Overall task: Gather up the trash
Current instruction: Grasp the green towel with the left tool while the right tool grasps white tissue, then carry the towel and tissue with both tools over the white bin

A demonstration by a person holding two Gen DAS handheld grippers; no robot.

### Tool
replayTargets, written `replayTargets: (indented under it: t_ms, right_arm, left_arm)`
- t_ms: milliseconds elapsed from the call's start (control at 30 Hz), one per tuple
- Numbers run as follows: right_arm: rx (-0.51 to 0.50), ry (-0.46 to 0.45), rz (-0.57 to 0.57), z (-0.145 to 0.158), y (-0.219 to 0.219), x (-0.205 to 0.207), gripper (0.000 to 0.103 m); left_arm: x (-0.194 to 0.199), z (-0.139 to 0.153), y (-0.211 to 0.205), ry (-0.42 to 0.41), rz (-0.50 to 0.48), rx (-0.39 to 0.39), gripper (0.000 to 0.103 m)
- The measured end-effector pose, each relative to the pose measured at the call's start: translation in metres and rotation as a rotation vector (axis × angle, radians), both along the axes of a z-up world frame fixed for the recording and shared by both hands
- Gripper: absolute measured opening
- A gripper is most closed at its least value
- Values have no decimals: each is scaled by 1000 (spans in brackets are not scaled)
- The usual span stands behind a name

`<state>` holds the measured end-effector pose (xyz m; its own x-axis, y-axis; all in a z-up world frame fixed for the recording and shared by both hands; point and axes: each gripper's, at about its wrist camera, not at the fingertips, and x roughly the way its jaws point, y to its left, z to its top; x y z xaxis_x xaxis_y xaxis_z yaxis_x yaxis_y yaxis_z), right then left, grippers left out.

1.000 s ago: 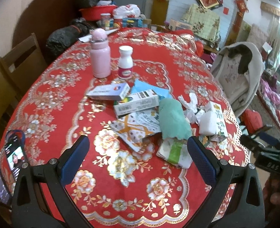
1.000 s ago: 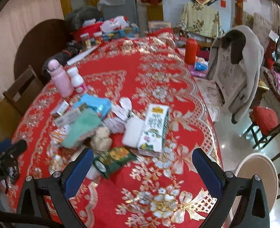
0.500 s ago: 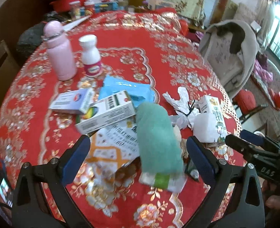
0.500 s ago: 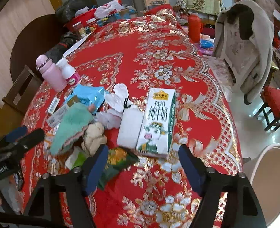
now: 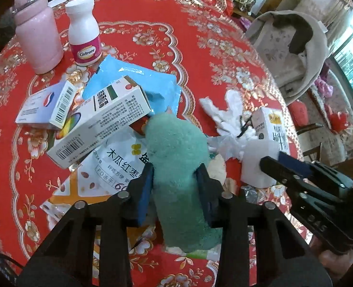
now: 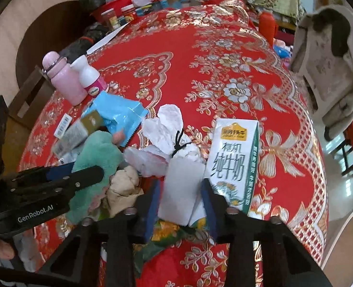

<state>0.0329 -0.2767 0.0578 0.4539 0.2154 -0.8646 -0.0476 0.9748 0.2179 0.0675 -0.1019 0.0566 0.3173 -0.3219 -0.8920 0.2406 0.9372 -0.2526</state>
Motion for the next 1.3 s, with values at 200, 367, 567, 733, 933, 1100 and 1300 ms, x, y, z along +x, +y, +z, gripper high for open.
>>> replayTargets:
  t_ms: [200, 367, 567, 733, 933, 1100, 1300]
  right_arm:
    - [103, -45, -10, 14, -8, -8, 23]
    - [179, -88, 1, 34, -19, -20, 23]
    - [191, -103, 17, 43, -42, -44, 23]
    - [135, -107, -3, 48, -81, -73, 23]
    - [102, -95, -109, 46, -148, -114, 23]
    - [88, -73, -211, 42, -205, -148, 23]
    - [79, -38, -327, 30, -261, -182, 23]
  left_arm:
    - [-8, 25, 23, -3, 46, -77, 27]
    - [-23, 48, 29, -24, 79, -111, 27]
    - [-53, 72, -2, -67, 68, -114, 27]
    - [-75, 78, -60, -76, 2, -120, 27]
    - [-99, 70, -146, -64, -125, -115, 27]
    - [-117, 64, -211, -50, -226, -113, 27]
    - [-133, 54, -269, -24, -323, -109, 27]
